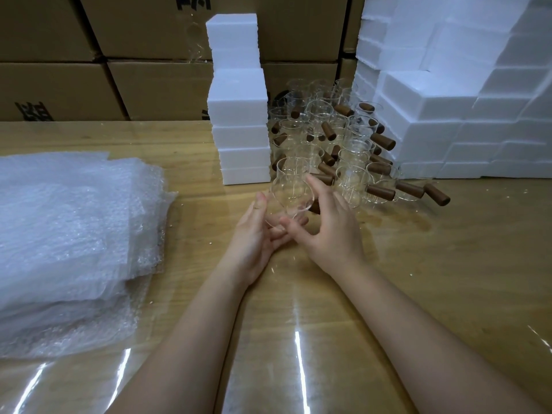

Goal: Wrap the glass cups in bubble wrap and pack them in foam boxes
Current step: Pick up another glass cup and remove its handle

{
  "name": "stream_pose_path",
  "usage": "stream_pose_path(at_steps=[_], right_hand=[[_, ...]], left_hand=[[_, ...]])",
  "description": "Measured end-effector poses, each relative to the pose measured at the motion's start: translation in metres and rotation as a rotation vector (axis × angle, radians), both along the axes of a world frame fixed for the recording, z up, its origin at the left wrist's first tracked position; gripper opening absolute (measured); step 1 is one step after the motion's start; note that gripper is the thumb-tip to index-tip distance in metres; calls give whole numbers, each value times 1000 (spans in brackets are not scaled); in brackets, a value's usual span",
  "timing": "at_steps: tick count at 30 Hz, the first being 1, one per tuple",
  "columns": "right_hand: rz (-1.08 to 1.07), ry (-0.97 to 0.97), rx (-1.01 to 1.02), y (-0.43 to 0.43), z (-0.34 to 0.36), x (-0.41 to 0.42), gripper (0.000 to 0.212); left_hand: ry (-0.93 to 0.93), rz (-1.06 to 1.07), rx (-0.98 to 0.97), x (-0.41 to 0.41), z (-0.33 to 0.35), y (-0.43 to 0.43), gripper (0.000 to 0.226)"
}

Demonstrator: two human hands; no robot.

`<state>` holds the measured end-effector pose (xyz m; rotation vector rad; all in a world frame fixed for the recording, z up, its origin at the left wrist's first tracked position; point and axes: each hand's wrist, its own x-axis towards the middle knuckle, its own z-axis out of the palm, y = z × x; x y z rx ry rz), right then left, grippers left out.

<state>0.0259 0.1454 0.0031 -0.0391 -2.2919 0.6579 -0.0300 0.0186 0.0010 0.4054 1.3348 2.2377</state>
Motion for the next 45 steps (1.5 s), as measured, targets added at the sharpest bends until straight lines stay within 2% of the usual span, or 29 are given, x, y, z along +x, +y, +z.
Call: stream_pose_path(at_steps=[6, 10, 12, 15, 16, 19, 22, 26, 31, 34, 40, 45], right_hand=[[-3, 13, -137, 6, 2, 3, 67], [-17, -52, -245, 9, 0, 1, 62], [-42, -62, -291, 10, 0, -1, 61], [-39, -70, -351, 10, -1, -2, 58], [-16, -71, -391, 10, -1, -2, 52], [106, -48, -665, 13, 0, -3, 25], [199, -47, -897, 17, 2, -6, 25], [207, -114, -824, 17, 1, -8, 25], [187, -92, -892, 23, 2, -8, 23], [164, -108, -888, 28, 2, -6, 27], [136, -172, -737, 28, -2, -4, 25], [60, -231, -617, 34, -4, -5, 19]], left_hand=[[254, 195, -211, 4, -6, 12, 34], [273, 195, -233, 8, -8, 13, 33], [271, 142, -236, 9, -7, 13, 40], [318, 77, -283, 11, -6, 12, 67], [324, 71, -287, 10, -6, 11, 74], [277, 88, -236, 9, -4, 9, 75], [186, 134, -174, 6, -1, 7, 66], [237, 181, -257, 6, -5, 10, 73], [344, 173, -295, 10, -2, 10, 53], [344, 178, -298, 12, -2, 7, 65], [325, 178, -287, 9, -6, 5, 59], [361, 197, -359, 11, -6, 9, 61]])
